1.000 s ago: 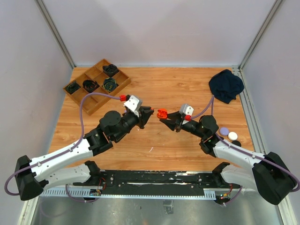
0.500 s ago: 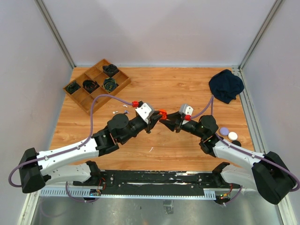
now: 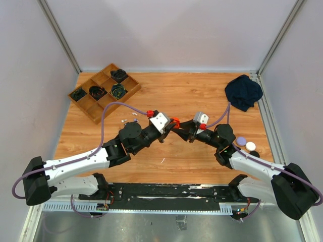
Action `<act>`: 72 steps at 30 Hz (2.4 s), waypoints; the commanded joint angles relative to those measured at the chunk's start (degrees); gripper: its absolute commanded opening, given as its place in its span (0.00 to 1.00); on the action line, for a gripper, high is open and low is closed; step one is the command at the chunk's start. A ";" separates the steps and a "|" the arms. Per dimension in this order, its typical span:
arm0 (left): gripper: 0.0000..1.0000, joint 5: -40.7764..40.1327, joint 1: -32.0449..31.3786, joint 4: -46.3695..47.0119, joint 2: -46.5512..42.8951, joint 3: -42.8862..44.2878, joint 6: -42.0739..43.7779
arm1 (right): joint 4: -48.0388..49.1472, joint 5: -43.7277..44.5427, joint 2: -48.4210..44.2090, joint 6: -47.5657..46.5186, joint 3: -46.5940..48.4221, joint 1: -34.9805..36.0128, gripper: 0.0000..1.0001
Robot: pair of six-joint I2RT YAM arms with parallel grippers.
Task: Insert the wireless bluetooth earbuds into the charging case
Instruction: Place the earbud in the charging case, then close the charging case.
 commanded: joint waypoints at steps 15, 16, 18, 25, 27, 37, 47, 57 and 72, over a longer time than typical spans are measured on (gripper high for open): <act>0.22 -3.53 -0.63 3.46 2.19 0.64 3.19 | 4.42 -1.38 -1.50 0.79 0.46 0.38 0.08; 0.22 -3.02 -0.63 3.46 2.15 0.61 3.26 | 4.37 -1.23 -1.64 0.74 0.42 0.44 0.08; 0.22 -2.13 -0.63 3.37 2.08 0.39 3.14 | 4.35 -1.14 -1.94 0.70 0.27 0.38 0.08; 0.25 -0.63 -0.71 3.29 1.63 -1.18 3.65 | 4.08 -0.90 -1.96 0.26 0.32 0.39 0.08; 0.28 -0.28 -0.69 3.28 1.65 -1.45 3.69 | 4.13 -0.92 -1.75 0.26 0.52 0.40 0.08; 0.52 -0.94 -0.71 2.14 0.67 -0.65 1.45 | 2.32 -0.71 -1.88 -0.82 1.02 0.43 0.08; 0.73 -2.81 -0.28 -5.62 -2.73 3.03 -2.90 | -0.83 0.84 -1.82 -1.30 0.02 0.28 0.08; 0.79 13.08 10.27 -9.71 -4.37 3.80 -14.86 | -1.23 -0.90 -0.82 -0.44 -0.26 -0.02 0.08; 0.81 45.14 28.53 -4.91 0.10 2.48 -34.13 | -1.42 -6.62 2.35 1.01 2.19 -0.37 0.08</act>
